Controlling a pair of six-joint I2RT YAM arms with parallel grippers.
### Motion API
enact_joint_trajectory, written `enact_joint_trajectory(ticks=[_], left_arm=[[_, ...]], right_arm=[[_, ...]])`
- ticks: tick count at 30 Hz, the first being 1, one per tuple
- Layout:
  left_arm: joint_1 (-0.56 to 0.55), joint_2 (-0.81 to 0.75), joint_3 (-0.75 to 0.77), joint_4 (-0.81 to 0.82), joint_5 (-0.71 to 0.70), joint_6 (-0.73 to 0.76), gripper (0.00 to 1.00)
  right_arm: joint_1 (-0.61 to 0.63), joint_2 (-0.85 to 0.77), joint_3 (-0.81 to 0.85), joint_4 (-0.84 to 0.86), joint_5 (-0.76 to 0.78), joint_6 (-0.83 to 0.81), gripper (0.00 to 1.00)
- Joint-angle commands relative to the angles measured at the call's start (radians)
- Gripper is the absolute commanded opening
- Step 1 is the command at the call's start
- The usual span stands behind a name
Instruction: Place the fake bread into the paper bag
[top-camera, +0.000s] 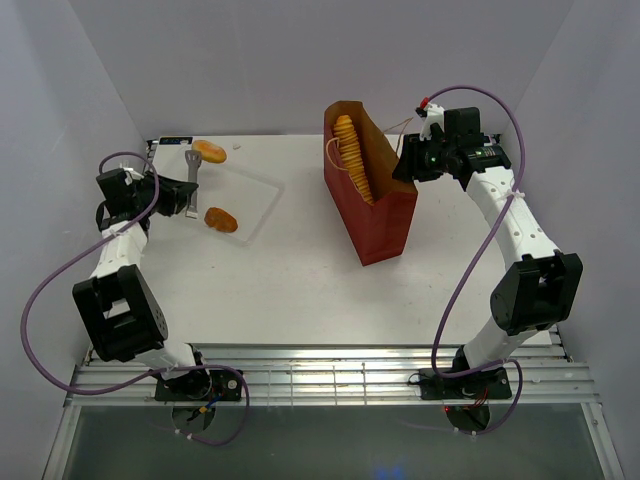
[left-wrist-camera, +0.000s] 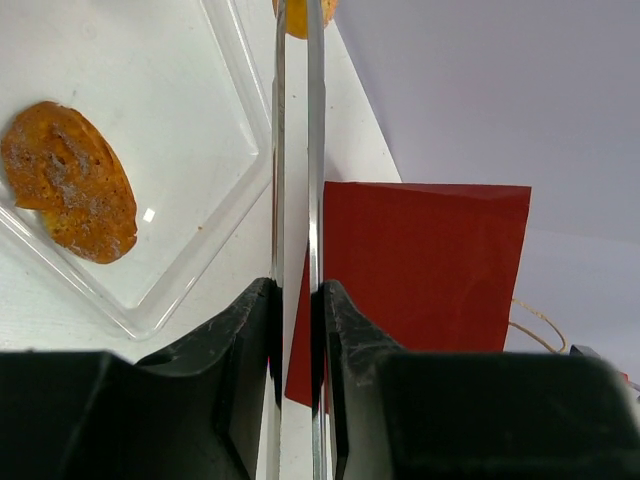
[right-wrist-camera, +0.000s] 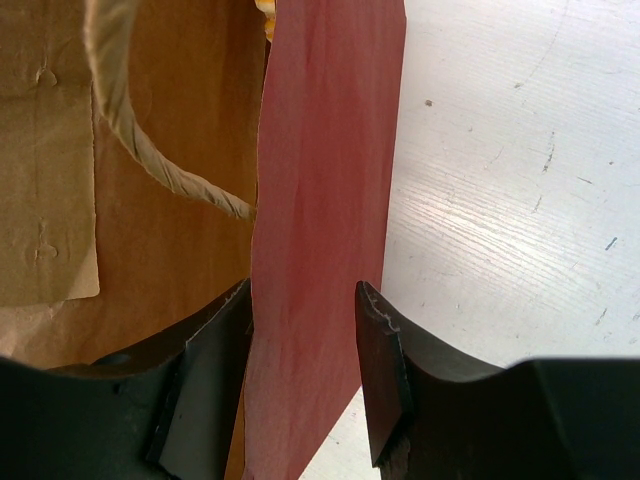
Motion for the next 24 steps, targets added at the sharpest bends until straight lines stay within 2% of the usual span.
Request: enact_joint_trajectory(ticks=[1,11,24], left_arm=[[0.005,-0.041,0.01,-0.025,0.011,0.026,0.0],[0.005,-0.093,-0.07,0.009,0.042,0.016,0.0],[0.005,-0.271,-0.024,-0.056,0.106,-0.017,0.0]], right_arm=[[0.004,-0.006,0.042,0.012,0.004,-0.001,0.51],[0.004,-0.015,0.025,0.016,0.007,-0.003,0.51],[0.004,-0.017,0.019,0.018,0.007,-0.001,0.51]])
